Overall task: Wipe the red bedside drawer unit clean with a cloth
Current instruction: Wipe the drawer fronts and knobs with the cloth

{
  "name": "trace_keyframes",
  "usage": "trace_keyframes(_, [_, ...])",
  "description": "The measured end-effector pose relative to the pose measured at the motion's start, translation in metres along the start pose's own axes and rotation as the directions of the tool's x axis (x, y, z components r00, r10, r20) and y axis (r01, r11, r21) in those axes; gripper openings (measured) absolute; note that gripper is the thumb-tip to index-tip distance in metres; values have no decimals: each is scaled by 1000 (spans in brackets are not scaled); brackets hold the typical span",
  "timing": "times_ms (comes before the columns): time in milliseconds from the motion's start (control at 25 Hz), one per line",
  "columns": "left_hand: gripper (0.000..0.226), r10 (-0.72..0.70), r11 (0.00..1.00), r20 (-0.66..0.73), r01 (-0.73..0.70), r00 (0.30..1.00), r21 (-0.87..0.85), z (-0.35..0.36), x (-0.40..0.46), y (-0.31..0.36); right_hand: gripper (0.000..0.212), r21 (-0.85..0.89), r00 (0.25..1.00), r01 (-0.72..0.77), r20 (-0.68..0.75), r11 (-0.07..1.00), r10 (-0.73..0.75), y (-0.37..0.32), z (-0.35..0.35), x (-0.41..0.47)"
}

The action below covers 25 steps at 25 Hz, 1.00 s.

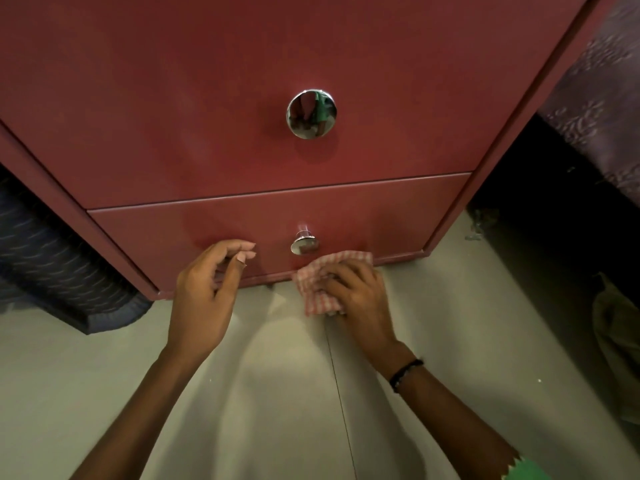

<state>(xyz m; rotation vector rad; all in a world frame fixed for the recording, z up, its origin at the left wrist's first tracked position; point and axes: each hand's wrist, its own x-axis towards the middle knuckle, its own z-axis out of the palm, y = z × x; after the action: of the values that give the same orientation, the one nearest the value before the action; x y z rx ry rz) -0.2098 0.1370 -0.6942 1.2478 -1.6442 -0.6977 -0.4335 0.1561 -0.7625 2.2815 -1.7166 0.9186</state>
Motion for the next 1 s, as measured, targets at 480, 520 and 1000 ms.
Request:
trace_keyframes(480, [26, -24, 995, -10, 25, 1000, 94, -25, -10, -16, 35, -143, 967, 182, 204, 973, -151, 49, -33, -4])
trace_keyframes(520, [29, -23, 995, -13, 24, 1000, 94, -27, -9, -16, 35, -179, 962, 177, 237, 968, -132, 65, -42, -7])
trace_keyframes(1000, [36, -115, 990, -72, 120, 991, 68, -34, -19, -37, 29, -38, 992, -123, -7, 992, 123, 95, -50, -28])
